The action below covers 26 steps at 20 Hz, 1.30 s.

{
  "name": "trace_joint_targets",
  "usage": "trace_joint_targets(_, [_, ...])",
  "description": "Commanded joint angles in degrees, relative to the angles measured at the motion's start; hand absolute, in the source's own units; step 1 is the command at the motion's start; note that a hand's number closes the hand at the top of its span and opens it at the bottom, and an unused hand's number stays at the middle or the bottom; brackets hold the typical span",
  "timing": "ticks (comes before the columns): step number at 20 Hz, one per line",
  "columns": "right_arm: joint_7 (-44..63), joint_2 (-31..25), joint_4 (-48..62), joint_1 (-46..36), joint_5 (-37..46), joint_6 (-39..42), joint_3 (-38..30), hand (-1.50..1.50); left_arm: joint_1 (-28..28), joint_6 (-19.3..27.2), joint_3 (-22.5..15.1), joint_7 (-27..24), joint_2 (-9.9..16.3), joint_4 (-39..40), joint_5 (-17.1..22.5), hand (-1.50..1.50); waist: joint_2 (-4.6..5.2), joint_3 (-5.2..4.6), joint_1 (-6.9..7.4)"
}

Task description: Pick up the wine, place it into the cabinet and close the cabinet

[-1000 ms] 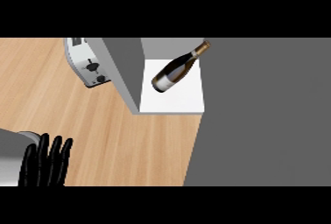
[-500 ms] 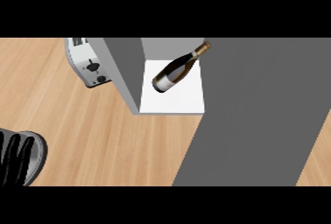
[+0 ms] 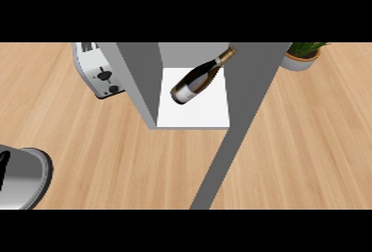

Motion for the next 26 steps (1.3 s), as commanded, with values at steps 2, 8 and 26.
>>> trace_joint_targets(2, [2.11,2.27,-3.57,-7.04,6.43,-6.87,13.39,1.5,-0.93,-2.89,0.83,0.16,-0.38,3.64,-0.16,-1.5,0.03,-0.11,-0.31])
trace_joint_targets(8, [1.76,2.2,3.27,-18.45,11.53,-15.43,13.05,1.5,0.88,-4.57,2.02,2.36,-0.38,0.79,1.26,-1.5,0.17,-0.07,0.82])
trace_joint_targets(26, [-0.18,2.2,28.75,-56.1,-8.78,-31.21,-4.23,1.5,-6.44,-3.22,4.49,9.82,-2.15,-0.62,4.1,-1.5,0.77,0.04,2.85])
